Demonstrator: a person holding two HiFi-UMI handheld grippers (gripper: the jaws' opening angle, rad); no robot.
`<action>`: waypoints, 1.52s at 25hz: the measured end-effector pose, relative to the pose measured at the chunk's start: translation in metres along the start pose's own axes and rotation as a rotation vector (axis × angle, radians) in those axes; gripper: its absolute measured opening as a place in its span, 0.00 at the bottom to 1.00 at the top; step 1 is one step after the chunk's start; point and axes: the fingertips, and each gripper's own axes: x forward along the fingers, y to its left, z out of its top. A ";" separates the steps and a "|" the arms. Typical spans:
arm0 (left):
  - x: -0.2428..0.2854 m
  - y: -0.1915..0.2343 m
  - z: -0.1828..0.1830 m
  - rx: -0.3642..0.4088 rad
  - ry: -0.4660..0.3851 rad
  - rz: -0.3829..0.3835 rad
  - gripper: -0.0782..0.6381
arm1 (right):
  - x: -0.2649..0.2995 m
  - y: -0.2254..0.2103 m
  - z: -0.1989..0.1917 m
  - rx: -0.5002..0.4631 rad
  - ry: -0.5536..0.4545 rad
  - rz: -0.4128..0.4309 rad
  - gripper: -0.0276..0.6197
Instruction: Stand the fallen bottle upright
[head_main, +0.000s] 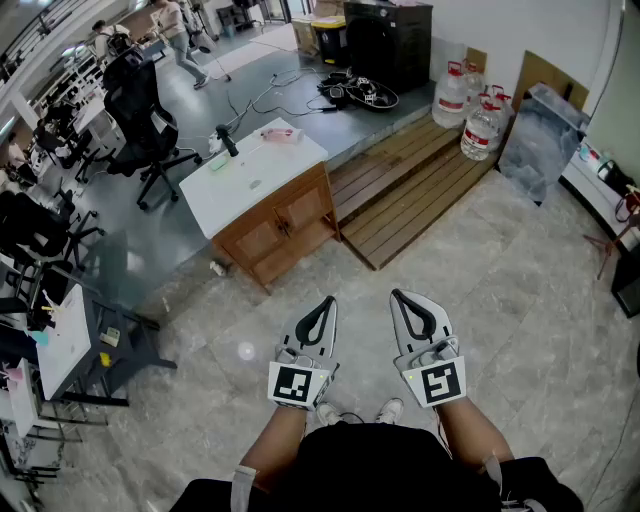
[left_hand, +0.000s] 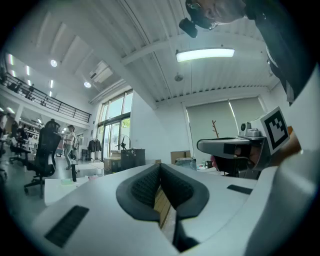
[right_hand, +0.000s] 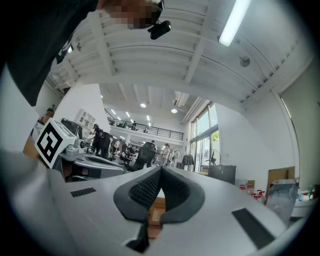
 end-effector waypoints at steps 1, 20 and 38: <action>-0.007 0.004 0.004 -0.001 -0.003 0.000 0.13 | 0.001 0.007 0.004 -0.001 -0.004 -0.005 0.06; -0.072 0.052 0.024 0.011 -0.031 0.020 0.13 | 0.020 0.057 0.013 0.011 0.001 -0.035 0.07; -0.156 0.118 -0.009 -0.024 0.001 0.044 0.13 | 0.044 0.159 -0.002 -0.041 0.051 0.027 0.34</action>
